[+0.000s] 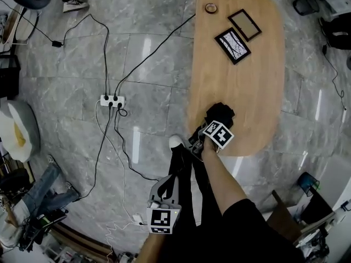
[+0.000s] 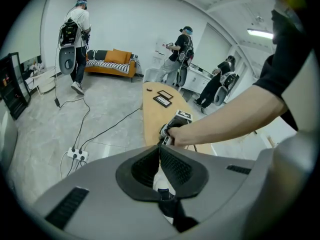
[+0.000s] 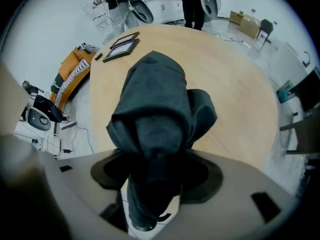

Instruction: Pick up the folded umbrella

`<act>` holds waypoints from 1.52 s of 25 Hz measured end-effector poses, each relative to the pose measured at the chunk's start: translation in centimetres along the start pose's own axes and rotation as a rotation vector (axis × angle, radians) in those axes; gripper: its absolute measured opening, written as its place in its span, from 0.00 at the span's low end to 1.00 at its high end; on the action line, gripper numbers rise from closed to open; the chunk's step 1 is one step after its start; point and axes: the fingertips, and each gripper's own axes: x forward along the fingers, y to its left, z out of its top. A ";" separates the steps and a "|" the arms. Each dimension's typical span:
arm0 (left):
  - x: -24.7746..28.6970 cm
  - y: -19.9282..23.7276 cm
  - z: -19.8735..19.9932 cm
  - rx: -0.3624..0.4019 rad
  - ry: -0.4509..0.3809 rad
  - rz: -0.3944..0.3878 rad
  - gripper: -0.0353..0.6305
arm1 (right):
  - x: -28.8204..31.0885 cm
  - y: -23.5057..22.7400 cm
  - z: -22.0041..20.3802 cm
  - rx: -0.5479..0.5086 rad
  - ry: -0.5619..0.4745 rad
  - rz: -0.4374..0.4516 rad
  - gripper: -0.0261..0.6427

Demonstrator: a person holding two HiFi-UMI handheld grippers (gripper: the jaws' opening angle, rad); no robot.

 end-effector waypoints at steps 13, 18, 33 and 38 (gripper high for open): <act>-1.4 2.5 -0.5 -0.026 0.004 0.035 0.08 | -0.2 -0.2 0.4 0.008 -0.146 -0.152 0.44; -2.0 3.1 -0.8 -0.022 0.009 0.042 0.08 | -0.3 -0.5 0.5 -0.019 -0.133 -0.138 0.40; -2.2 2.8 0.0 0.012 0.002 0.017 0.08 | -1.7 -0.8 0.6 -0.276 -0.119 -0.082 0.37; -1.4 2.5 0.3 0.022 0.004 0.012 0.08 | -2.7 -0.6 1.0 -0.351 -0.137 -0.050 0.38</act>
